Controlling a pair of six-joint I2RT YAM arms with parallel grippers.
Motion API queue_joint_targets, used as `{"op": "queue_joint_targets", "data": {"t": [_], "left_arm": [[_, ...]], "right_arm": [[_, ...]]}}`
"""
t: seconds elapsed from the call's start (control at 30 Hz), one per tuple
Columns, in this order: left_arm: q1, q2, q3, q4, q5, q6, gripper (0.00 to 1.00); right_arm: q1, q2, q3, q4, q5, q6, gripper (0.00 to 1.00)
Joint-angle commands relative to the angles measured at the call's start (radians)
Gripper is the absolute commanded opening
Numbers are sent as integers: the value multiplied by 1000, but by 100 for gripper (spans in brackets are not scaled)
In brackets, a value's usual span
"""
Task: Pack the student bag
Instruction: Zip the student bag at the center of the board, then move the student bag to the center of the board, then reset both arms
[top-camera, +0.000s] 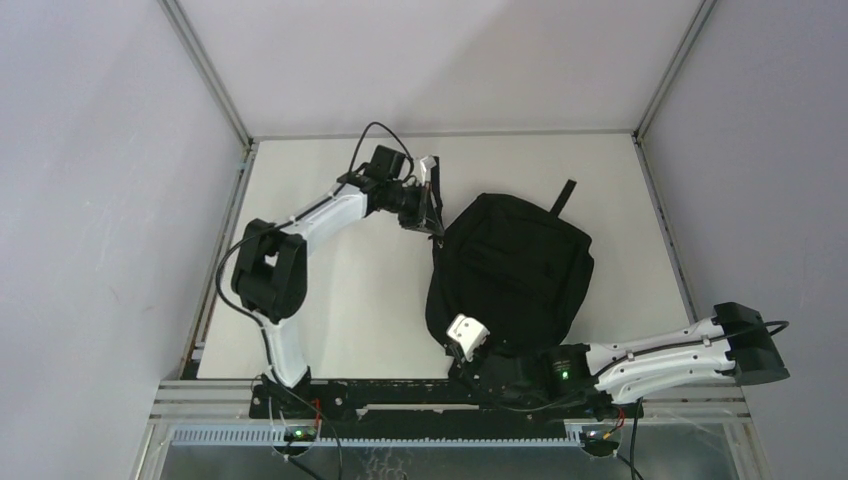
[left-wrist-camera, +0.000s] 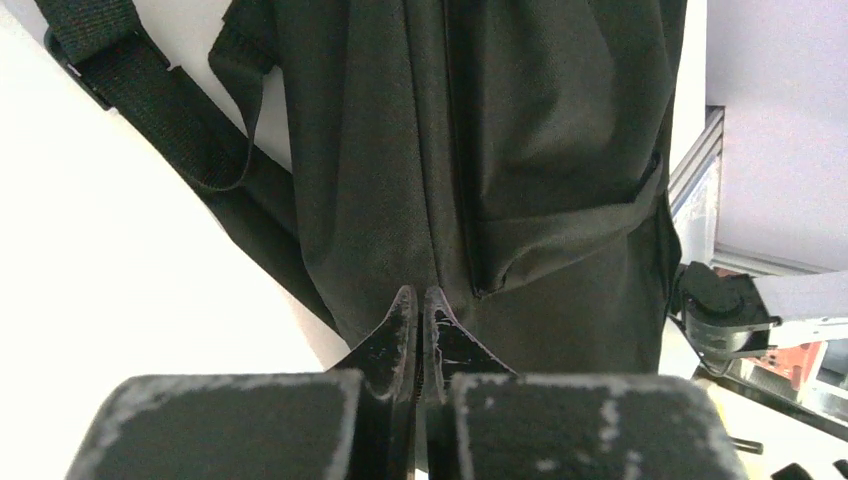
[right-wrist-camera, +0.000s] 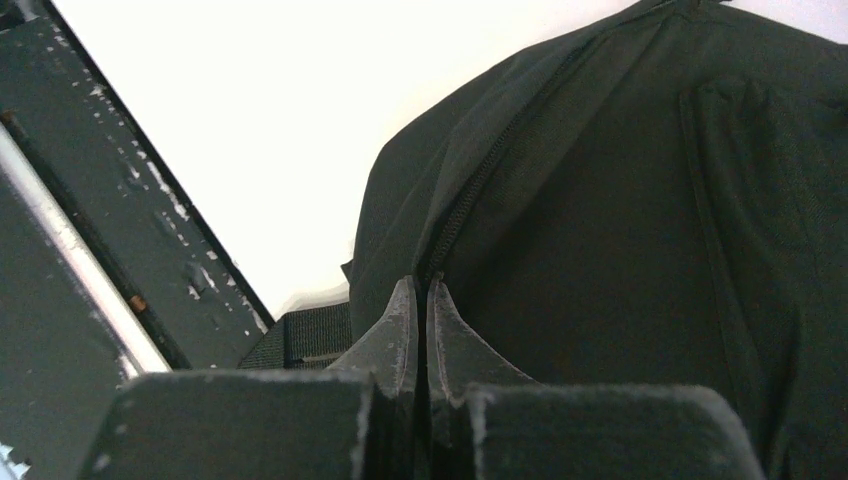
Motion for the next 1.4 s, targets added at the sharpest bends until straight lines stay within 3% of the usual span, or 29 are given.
{"op": "queue_joint_targets", "data": {"t": [0.0, 0.1, 0.13, 0.2, 0.27, 0.3, 0.37, 0.5, 0.67, 0.7, 0.77, 0.8, 0.83, 1.03, 1.23, 1.37], "left_arm": [[36, 41, 205, 108, -87, -17, 0], [26, -15, 241, 115, -92, -29, 1], [24, -36, 254, 107, -102, -19, 12], [24, -89, 280, 67, -131, 14, 49], [25, -143, 306, 12, -161, 50, 72], [25, -171, 317, -15, -175, 63, 77], [25, -260, 304, -53, -214, 83, 79], [25, -457, 178, -58, -291, 103, 83], [26, -679, -43, 30, -367, 82, 89], [26, -716, -81, 57, -384, 74, 93], [26, -769, -140, 85, -408, 67, 99], [27, -791, -158, 87, -412, 69, 100], [28, -809, -178, 87, -419, 71, 100], [36, -906, -363, 168, -612, -69, 100], [65, -916, -424, 67, -615, -131, 100], [70, -1003, -538, 63, -721, -129, 100]], "right_arm": [[13, 23, 0, 23, -35, 42, 0], [-50, 23, -15, 110, -73, 27, 0], [-79, 14, -26, 145, -94, 18, 0], [-131, -1, -40, 188, -136, 9, 0], [-198, -16, -56, 209, -164, -1, 0], [-244, -20, -63, 243, -166, 9, 0], [-389, -20, -62, 263, -200, 58, 0], [-771, 4, -40, 374, -420, 174, 0], [-1084, 230, 158, 474, -473, 237, 0], [-1127, 297, 223, 471, -495, 205, 10], [-1161, 432, 421, 351, -563, 155, 59], [-1166, 466, 512, 266, -581, 146, 75], [-1164, 482, 579, 209, -594, 149, 82], [-1101, 335, 526, 195, -526, 195, 98], [-1073, 123, 303, 91, -351, 159, 100], [-1083, -94, 143, 34, -243, 156, 100]]}}
